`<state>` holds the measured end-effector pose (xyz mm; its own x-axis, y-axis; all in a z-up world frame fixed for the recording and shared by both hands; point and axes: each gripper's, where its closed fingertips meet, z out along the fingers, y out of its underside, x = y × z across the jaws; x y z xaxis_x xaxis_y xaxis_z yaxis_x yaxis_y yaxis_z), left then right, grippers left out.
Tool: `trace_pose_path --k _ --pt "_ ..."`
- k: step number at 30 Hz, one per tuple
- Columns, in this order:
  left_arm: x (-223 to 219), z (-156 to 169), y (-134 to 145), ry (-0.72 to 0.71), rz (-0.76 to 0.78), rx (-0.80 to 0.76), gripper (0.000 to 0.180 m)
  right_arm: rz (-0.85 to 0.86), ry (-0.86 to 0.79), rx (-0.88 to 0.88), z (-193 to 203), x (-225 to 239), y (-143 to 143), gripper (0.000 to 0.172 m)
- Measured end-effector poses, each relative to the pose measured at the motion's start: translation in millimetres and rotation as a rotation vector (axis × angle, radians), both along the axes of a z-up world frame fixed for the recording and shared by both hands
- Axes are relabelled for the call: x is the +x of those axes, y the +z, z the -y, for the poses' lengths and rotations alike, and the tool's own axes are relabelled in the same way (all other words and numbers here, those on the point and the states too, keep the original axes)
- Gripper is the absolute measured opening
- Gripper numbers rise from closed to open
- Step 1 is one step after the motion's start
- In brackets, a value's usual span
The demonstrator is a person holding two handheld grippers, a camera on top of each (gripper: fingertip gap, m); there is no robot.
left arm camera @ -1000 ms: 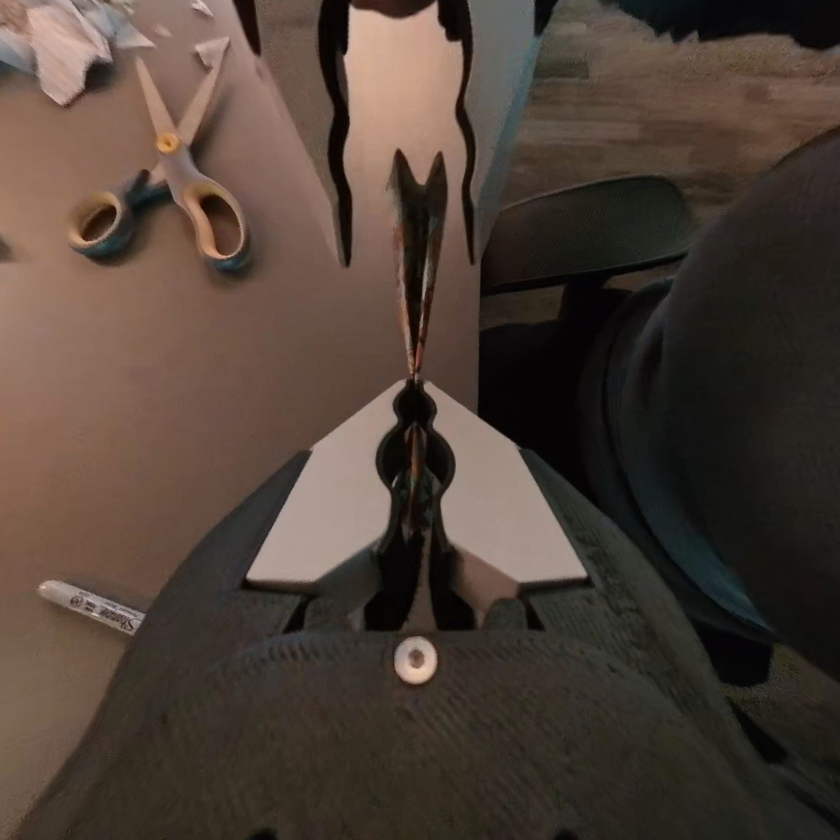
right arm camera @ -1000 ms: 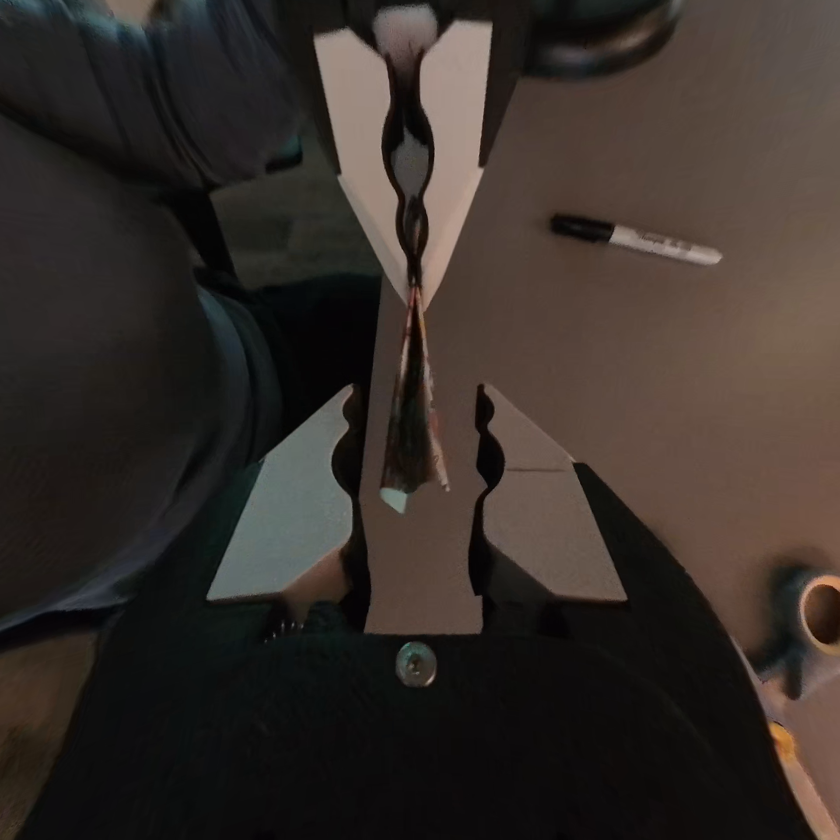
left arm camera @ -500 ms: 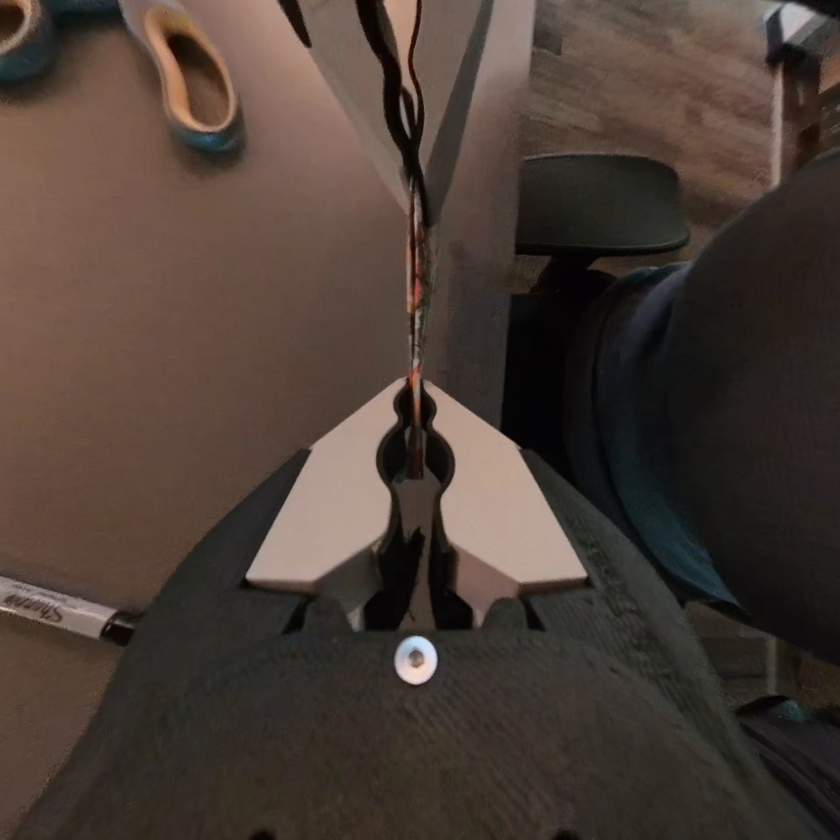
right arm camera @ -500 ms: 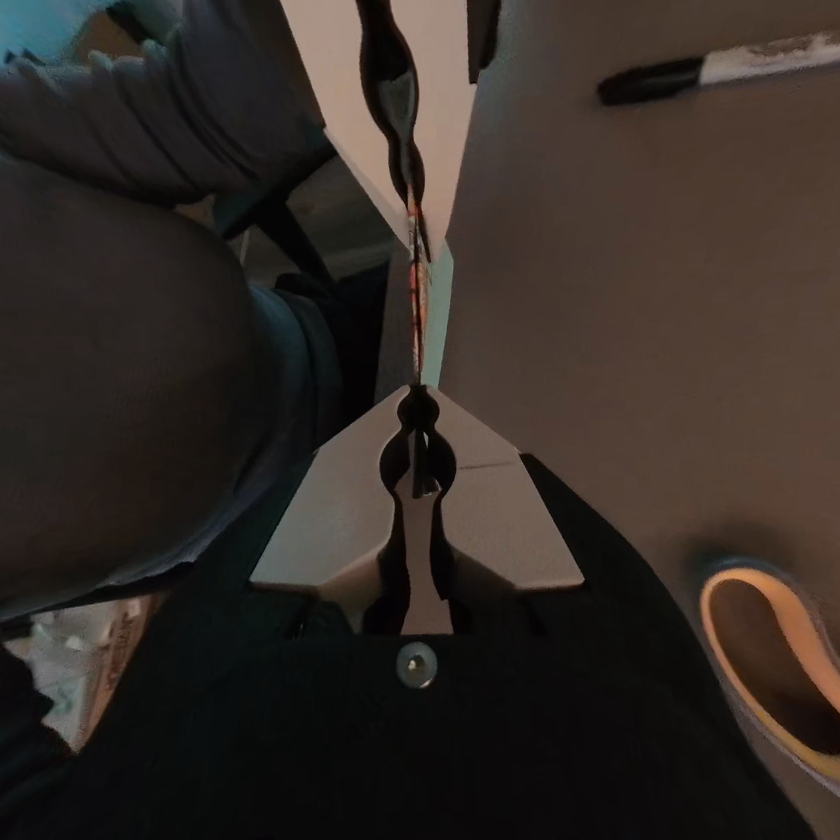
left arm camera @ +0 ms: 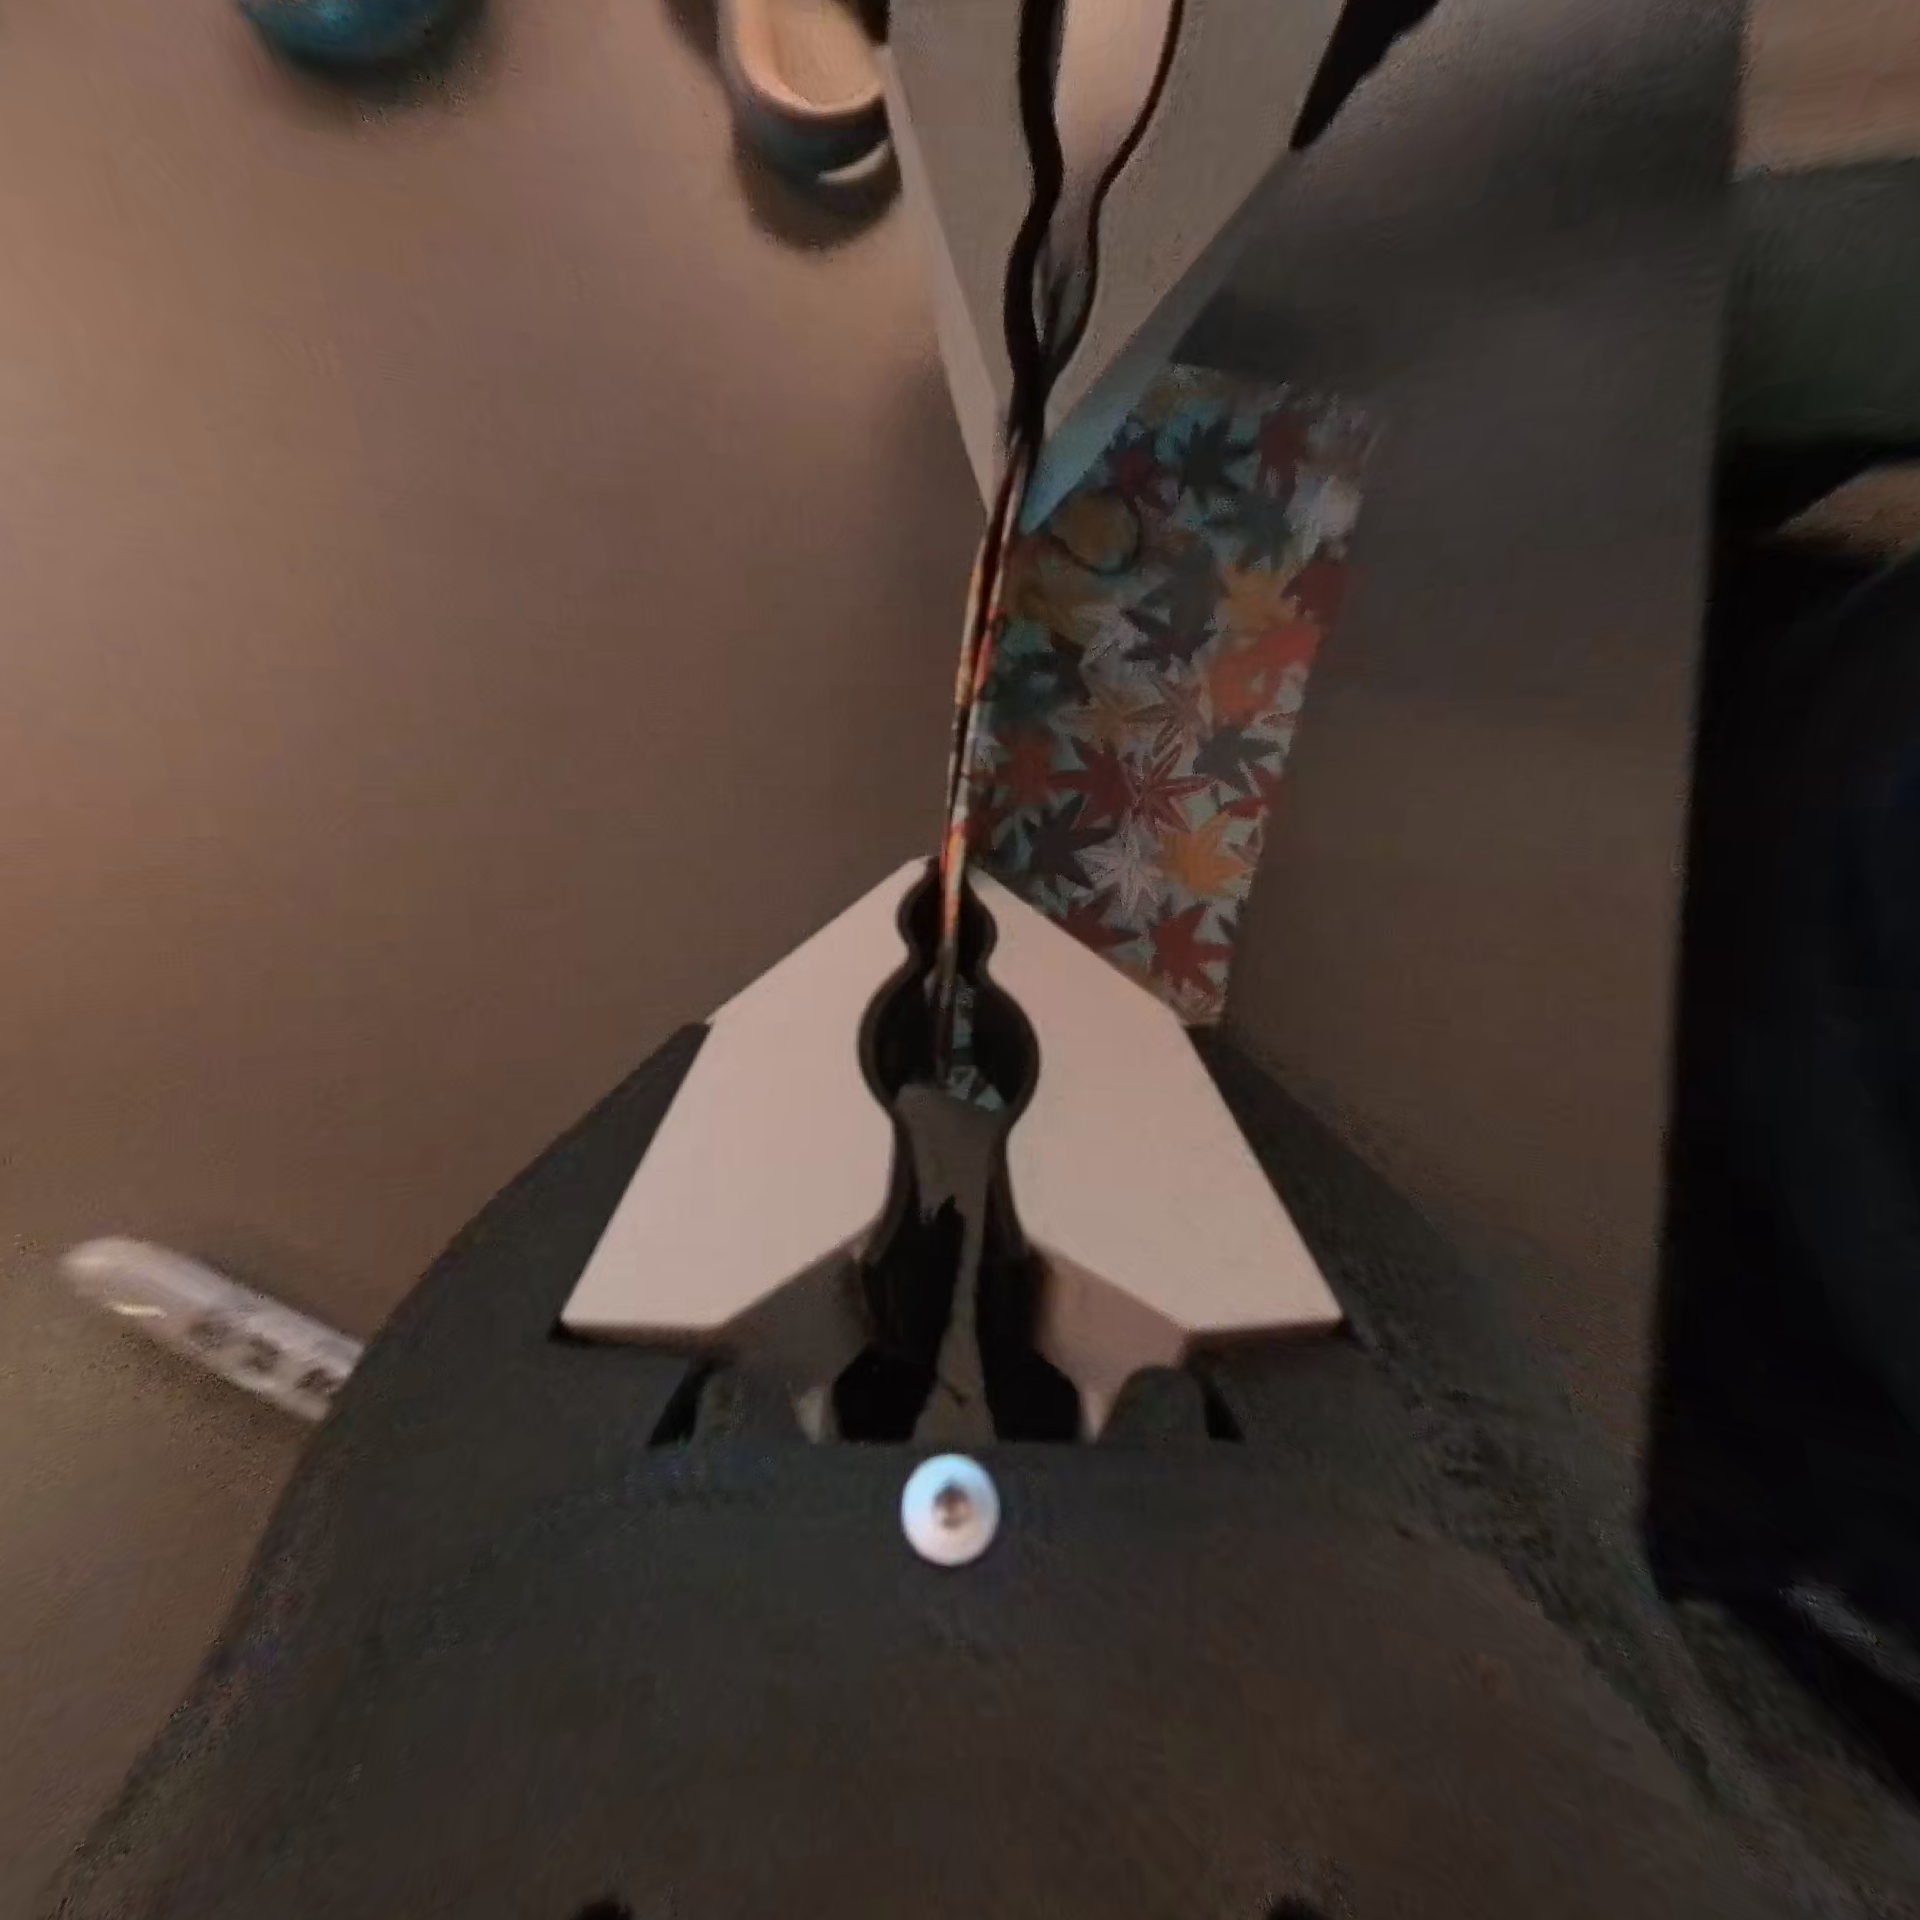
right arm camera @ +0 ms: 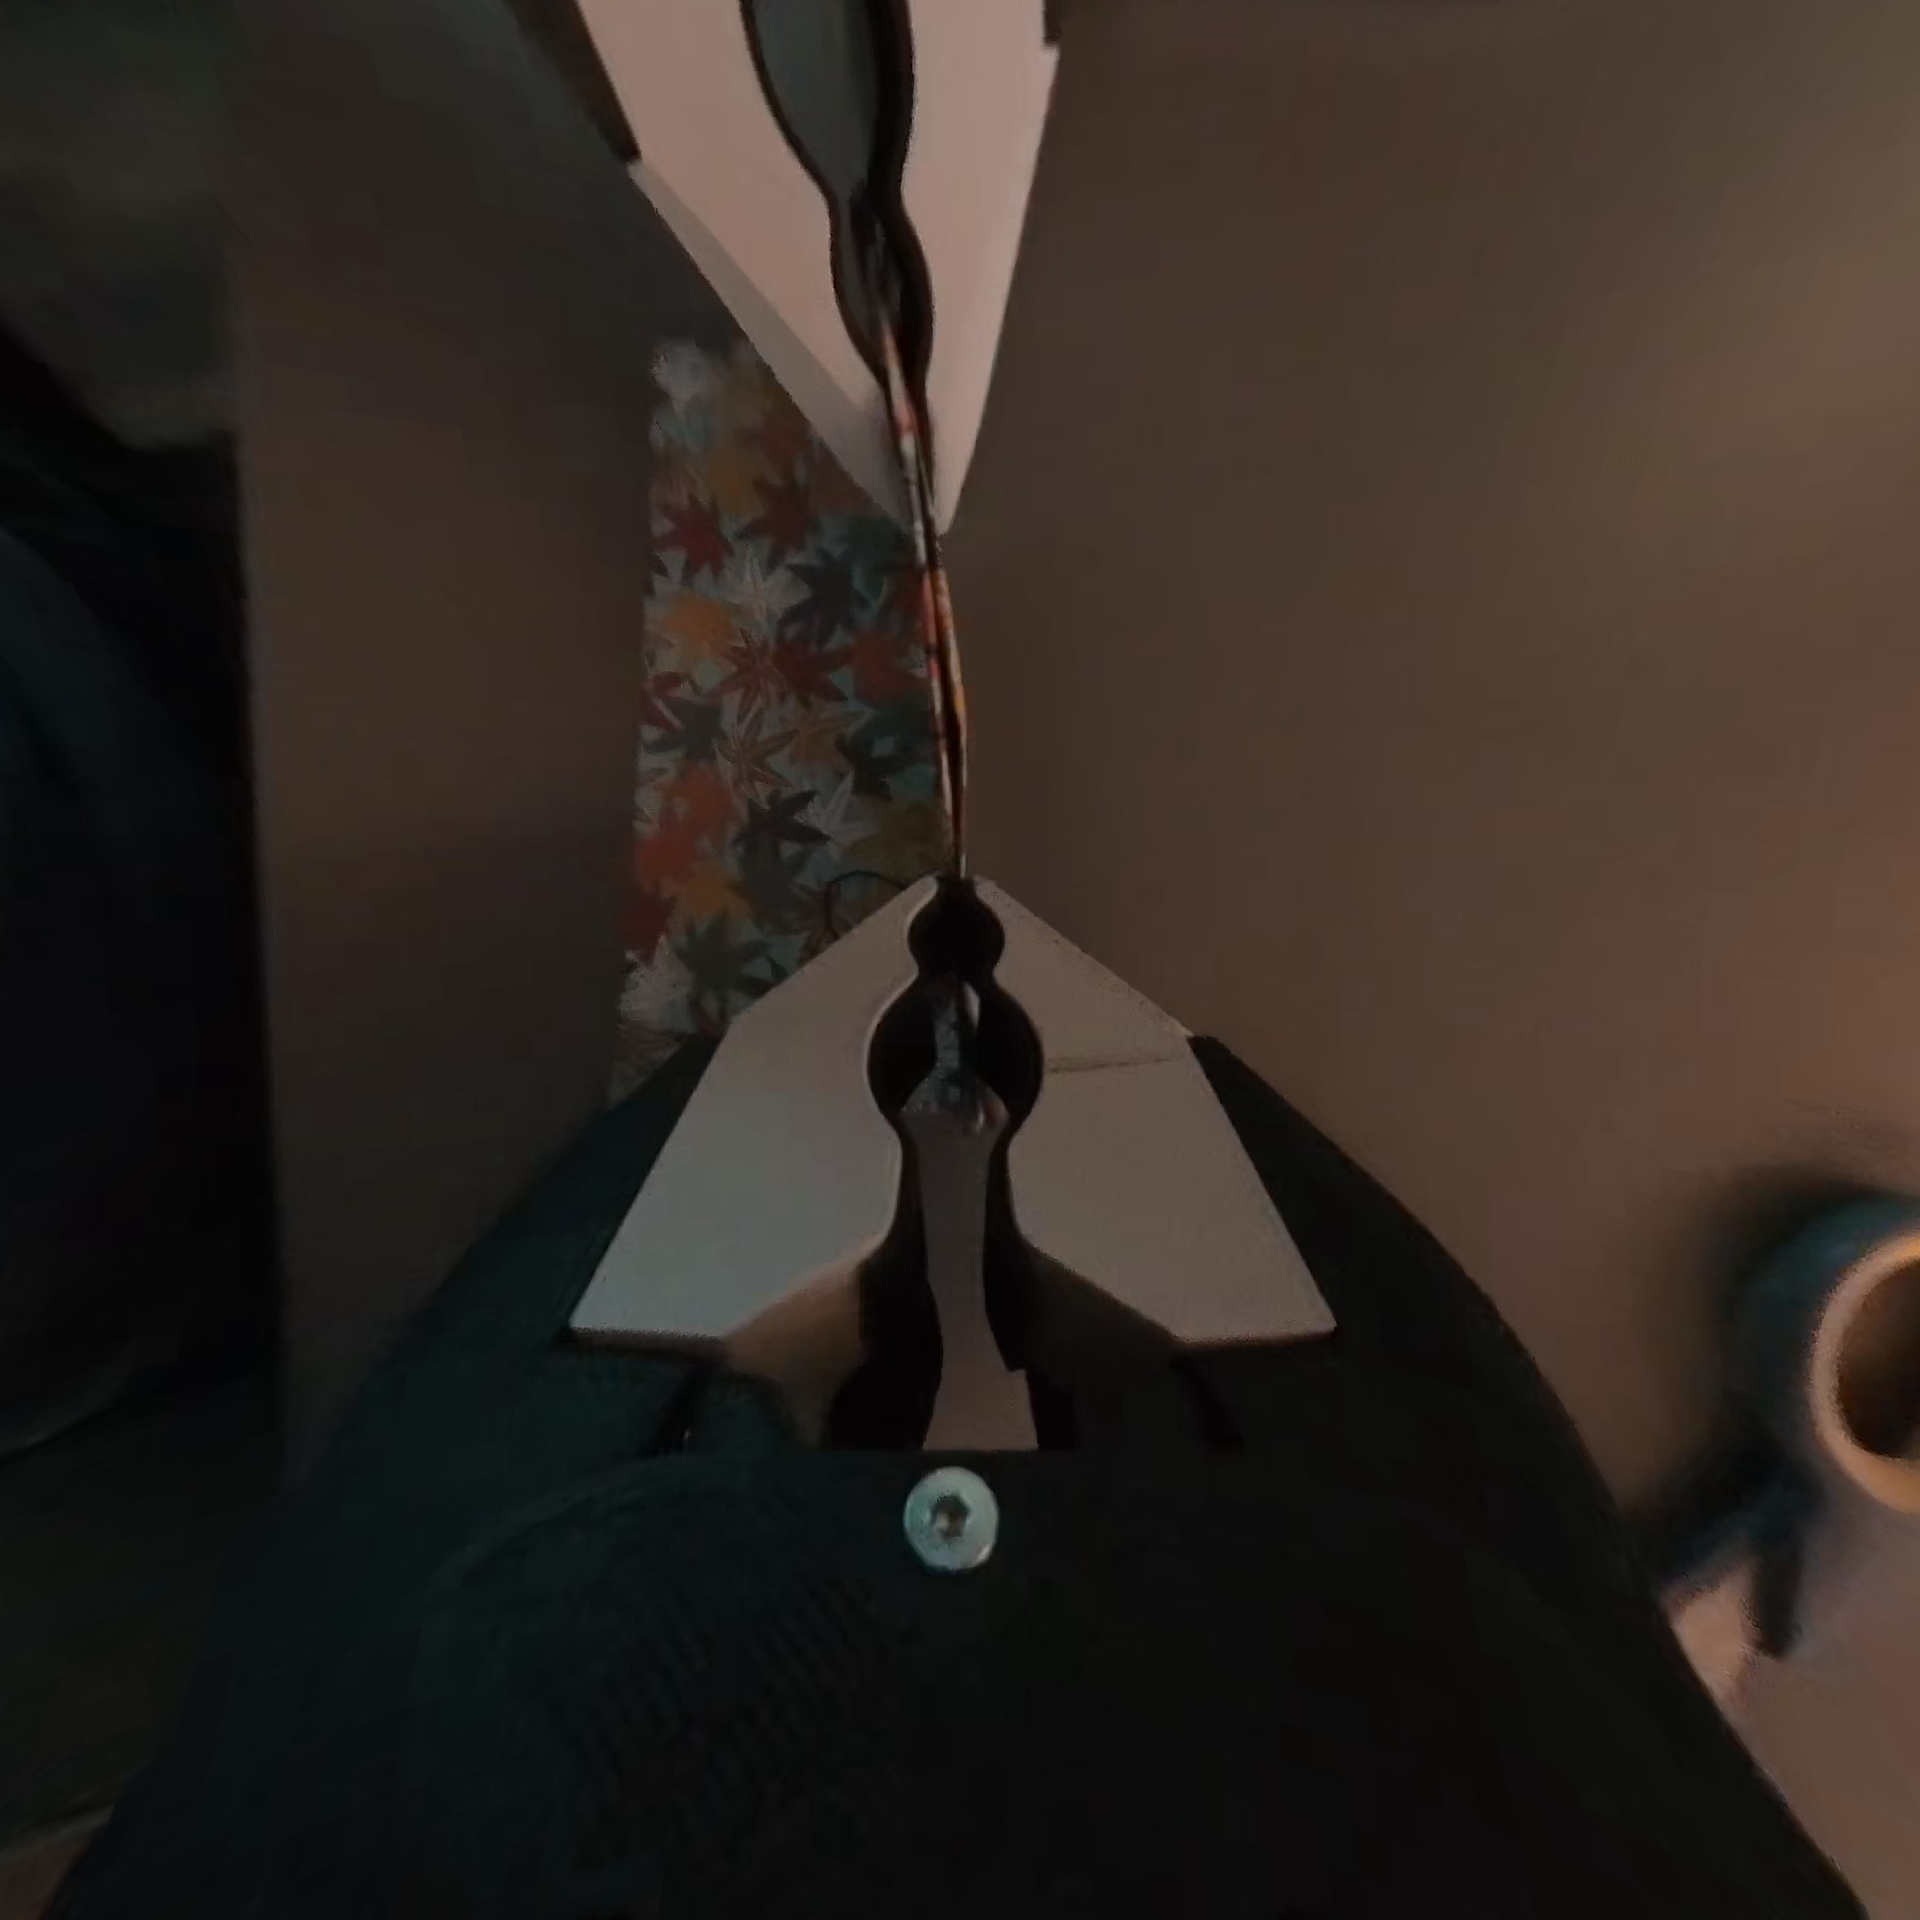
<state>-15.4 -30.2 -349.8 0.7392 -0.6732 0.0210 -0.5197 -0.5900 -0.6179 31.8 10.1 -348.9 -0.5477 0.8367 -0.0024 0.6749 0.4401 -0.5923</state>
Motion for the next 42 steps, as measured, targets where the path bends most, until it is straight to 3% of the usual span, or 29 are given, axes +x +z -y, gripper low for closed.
trace_pose_path --k 6,9,12,17,20,23,25,27,31,33,39,42 --pt "-4 3 0 -0.223 -0.514 0.445 0.0 -0.346 0.109 0.639 4 -1 2 0.0" --pt "-6 3 0 -0.27 -0.635 0.555 0.0 -0.43 0.203 1.009 6 -1 2 0.0" --pt "-6 9 0 -0.247 -0.617 0.515 0.0 -0.467 0.241 1.173 10 -3 4 0.0" --pt "-20 24 9 -0.197 -0.541 0.384 0.008 -0.466 0.252 1.234 12 -4 5 0.0" --pt "-34 29 32 -0.062 -0.486 0.387 0.011 -0.459 0.26 1.255 12 -4 5 0.0" --pt "-45 26 99 0.247 -0.514 0.64 0.0 -0.457 0.262 1.26 12 -4 5 0.0" --pt "-7 24 124 0.304 -0.304 0.763 0.0 -0.45 0.269 1.27 12 -4 5 0.0" --pt "15 11 109 0.357 -0.25 0.728 0.0 -0.442 0.28 1.284 12 -4 4 0.0" --pt "13 -18 33 0.443 -0.377 0.503 0.0 -0.434 0.288 1.296 12 -4 4 0.0" --pt "5 -19 9 0.498 -0.407 0.422 0.0 -0.436 0.28 1.291 12 -4 4 0.0" --pt "1 -13 2 0.503 -0.432 0.387 0.0 -0.483 0.248 1.199 12 -3 4 0.0" --pt "4 -12 0 0.431 -0.523 0.388 0.0 -0.476 0.169 0.851 18 5 4 0.0"
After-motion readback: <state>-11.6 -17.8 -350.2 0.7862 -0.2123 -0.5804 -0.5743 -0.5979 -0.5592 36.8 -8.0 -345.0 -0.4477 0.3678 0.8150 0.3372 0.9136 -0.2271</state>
